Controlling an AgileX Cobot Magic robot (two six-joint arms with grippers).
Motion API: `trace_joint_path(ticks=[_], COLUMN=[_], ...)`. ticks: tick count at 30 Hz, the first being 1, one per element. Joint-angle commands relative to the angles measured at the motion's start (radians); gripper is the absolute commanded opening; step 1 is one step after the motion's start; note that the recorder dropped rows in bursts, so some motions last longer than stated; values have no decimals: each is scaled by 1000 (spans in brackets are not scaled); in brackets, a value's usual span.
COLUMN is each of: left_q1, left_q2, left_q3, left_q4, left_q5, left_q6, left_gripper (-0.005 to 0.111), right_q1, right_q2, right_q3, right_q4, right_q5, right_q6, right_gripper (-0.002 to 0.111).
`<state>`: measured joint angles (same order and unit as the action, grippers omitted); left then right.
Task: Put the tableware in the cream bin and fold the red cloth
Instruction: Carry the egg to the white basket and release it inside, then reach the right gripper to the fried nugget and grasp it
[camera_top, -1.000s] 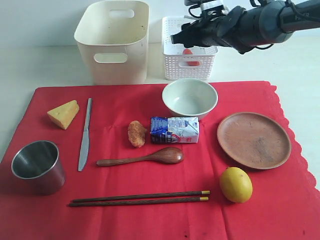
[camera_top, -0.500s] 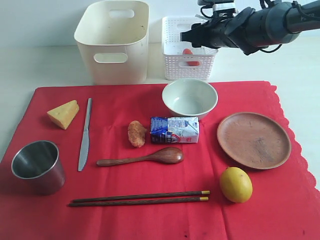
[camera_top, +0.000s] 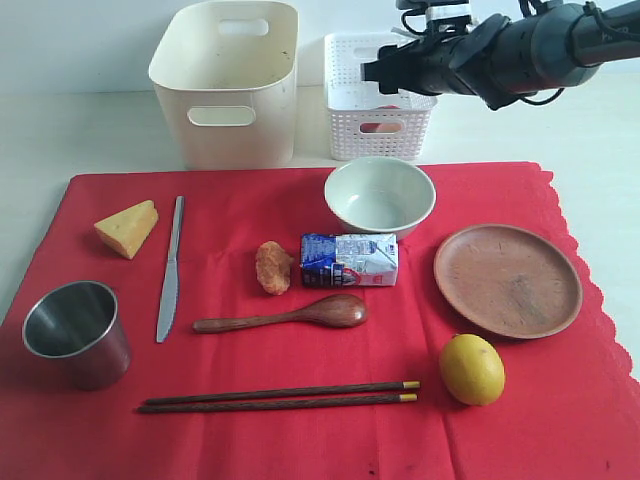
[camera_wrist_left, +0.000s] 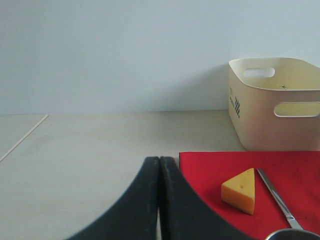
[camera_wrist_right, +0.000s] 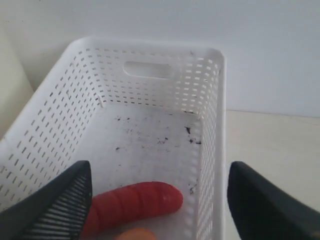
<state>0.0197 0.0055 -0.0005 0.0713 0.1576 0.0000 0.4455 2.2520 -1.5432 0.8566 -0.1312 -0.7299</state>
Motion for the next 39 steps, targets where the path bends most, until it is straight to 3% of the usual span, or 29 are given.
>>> trace_joint_path(ticks=[1, 5, 10, 13, 14, 20, 29, 33, 36, 39], left_q1=[2, 2, 2, 2, 2, 2, 2, 2, 2, 2], left_q2=[-6, -6, -6, -6, -6, -6, -6, -6, -6, -6], left_q3=[1, 1, 1, 1, 1, 1, 1, 1, 1, 1], left_q4=[2, 2, 2, 2, 2, 2, 2, 2, 2, 2], left_q5=[-3, -3, -3, -3, -3, -3, -3, -3, -3, -3], left_q6=[0, 0, 0, 0, 0, 0, 0, 0, 0, 0], left_gripper=[0, 0, 0, 0, 0, 0, 0, 0, 0, 0], right_q1=[2, 2, 2, 2, 2, 33, 254, 323, 370, 411], right_q2=[-55, -118, -201, -241, -252, -259, -261, -256, -239, -212], right_q3=[0, 0, 0, 0, 0, 2, 2, 2, 2, 2], right_q4=[-4, -57, -206, -323, -345, -420, -530, -604, -724, -866], right_q5=[39, 176, 396, 533, 593, 723, 784, 781, 767, 763], right_q6=[-13, -18, -37, -37, -37, -37, -26, 110, 280, 454], right_gripper=[72, 71, 62, 43, 31, 0, 0, 1, 9, 27])
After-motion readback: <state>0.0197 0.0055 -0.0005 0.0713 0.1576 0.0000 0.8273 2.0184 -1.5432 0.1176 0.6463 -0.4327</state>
